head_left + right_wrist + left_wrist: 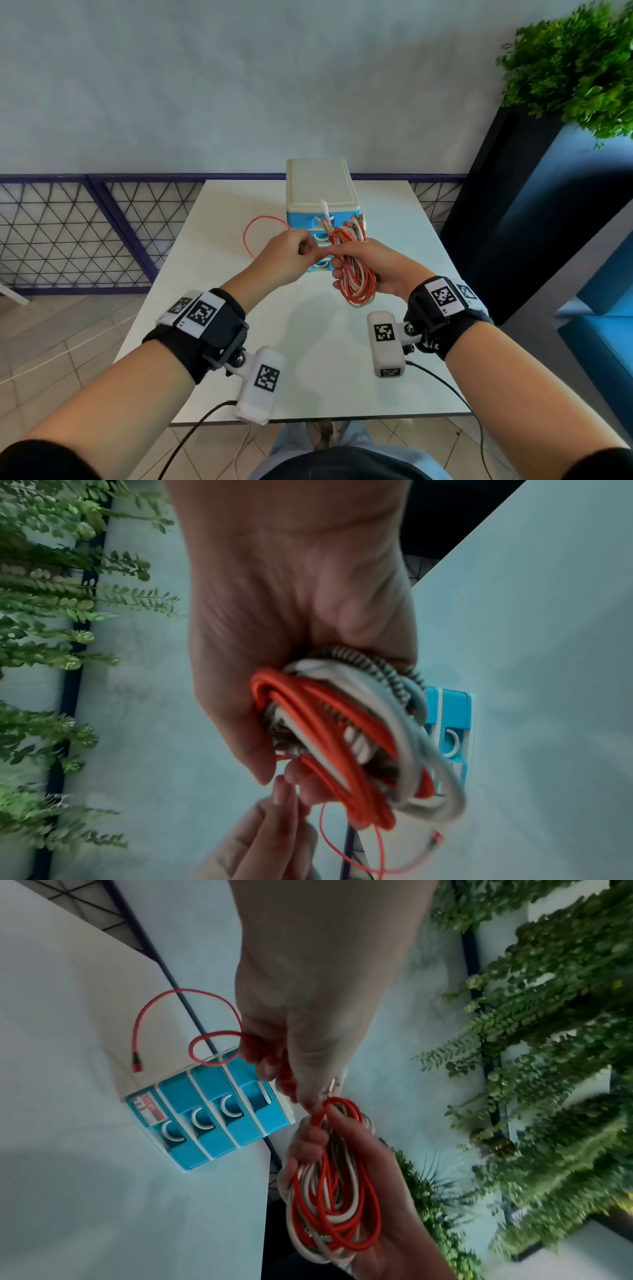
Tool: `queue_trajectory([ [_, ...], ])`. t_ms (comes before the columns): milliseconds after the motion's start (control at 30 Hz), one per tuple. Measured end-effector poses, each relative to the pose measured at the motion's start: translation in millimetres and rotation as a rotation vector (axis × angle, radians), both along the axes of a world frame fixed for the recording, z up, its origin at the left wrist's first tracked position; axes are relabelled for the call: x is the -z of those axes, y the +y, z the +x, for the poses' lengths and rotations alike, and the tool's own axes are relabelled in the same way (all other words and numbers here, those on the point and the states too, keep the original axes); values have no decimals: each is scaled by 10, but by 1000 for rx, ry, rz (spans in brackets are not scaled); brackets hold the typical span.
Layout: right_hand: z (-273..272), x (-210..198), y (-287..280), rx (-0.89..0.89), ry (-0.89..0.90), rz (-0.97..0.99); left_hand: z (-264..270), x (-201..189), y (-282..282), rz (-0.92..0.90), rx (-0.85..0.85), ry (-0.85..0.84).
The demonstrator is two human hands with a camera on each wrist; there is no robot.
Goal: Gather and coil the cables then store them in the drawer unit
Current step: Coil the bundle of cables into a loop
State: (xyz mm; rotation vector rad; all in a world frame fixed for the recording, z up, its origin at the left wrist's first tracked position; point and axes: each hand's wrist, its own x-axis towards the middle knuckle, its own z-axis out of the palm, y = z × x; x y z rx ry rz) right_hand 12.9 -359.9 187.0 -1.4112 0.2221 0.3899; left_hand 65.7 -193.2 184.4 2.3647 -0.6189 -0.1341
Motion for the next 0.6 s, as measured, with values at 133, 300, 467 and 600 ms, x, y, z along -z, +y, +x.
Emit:
queue_trajectory([
  [133,30,55,-88,156,-57,-39,44,24,126,-105,-53,442],
  [300,80,193,-213,341,-113,-288,14,26,243,-446,-75,888],
  [467,68,227,-84,284,-166,-418,-131,-21,86,-554,-74,950],
  [600,34,210,39,184,-145,-243,-197,-7,-42,-571,-42,913],
])
